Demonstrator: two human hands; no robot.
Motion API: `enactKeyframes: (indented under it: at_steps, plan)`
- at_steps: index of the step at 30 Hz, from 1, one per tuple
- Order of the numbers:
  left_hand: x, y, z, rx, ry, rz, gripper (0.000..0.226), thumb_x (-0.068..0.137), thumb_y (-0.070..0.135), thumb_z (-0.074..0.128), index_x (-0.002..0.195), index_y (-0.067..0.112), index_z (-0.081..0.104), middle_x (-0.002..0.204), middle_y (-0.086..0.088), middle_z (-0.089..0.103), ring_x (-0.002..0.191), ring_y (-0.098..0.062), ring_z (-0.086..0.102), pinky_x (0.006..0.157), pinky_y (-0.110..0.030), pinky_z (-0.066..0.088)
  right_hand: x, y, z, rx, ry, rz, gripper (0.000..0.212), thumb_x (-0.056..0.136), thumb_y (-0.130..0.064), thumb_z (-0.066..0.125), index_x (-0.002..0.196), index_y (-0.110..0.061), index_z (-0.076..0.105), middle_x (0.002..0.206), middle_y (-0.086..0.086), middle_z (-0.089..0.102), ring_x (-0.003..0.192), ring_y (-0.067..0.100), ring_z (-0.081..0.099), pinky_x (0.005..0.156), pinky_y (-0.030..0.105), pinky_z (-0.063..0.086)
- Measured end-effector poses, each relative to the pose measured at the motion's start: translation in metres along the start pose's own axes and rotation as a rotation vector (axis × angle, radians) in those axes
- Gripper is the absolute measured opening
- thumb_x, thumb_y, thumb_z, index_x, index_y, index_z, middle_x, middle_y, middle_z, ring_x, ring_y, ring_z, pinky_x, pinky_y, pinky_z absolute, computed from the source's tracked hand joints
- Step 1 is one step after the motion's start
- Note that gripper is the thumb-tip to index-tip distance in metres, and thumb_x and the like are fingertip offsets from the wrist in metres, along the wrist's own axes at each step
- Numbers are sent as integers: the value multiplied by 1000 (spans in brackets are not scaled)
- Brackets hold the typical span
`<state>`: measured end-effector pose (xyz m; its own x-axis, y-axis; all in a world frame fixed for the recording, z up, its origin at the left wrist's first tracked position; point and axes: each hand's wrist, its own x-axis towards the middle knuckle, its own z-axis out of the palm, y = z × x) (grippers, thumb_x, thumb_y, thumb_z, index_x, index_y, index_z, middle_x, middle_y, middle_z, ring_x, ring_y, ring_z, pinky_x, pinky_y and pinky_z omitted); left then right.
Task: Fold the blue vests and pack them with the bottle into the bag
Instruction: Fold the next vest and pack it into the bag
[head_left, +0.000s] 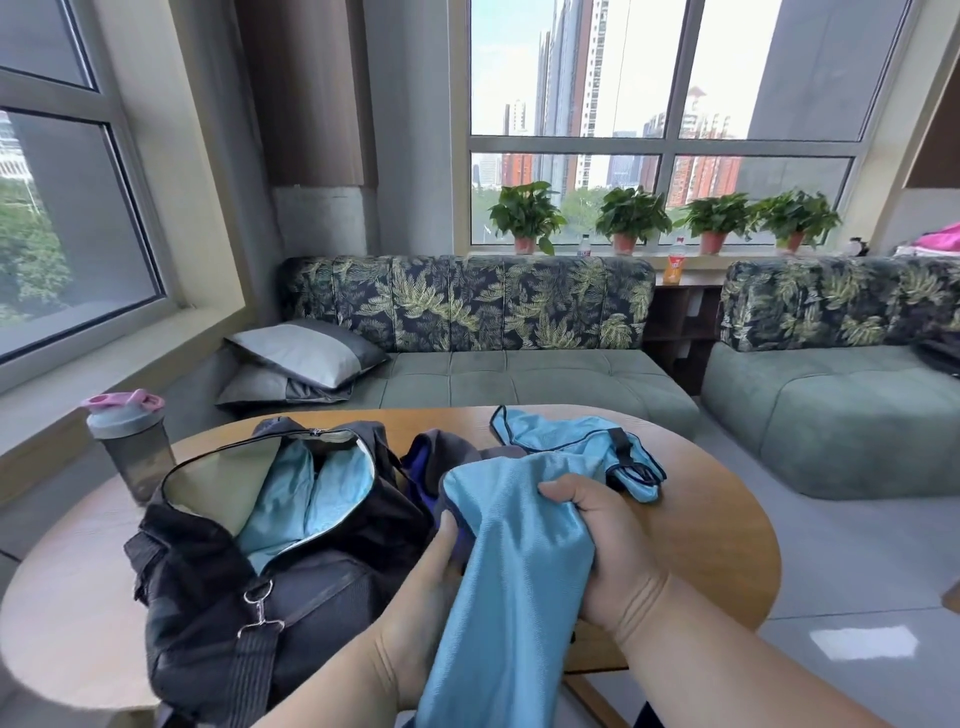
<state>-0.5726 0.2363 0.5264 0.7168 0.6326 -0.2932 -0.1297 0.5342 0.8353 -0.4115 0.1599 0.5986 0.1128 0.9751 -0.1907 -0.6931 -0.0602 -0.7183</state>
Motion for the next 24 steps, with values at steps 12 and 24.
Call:
enactKeyframes:
  at_steps: [12, 24]
  plan:
    - [3, 15, 5, -112, 136, 132, 42, 103, 27, 58, 134, 2, 68, 129, -17, 73, 121, -33, 70, 111, -48, 48, 4, -14, -21, -134, 72, 9, 45, 95, -9, 46, 130, 6, 68, 127, 28, 70, 107, 40, 73, 99, 51, 55]
    - [-3, 36, 0, 136, 278, 132, 44, 100, 45, 64, 110, 6, 82, 117, -18, 77, 113, -39, 73, 114, -55, 47, -23, -8, -58, -345, 156, -1, 46, 82, -11, 73, 126, 3, 73, 124, 24, 73, 114, 37, 71, 100, 48, 52]
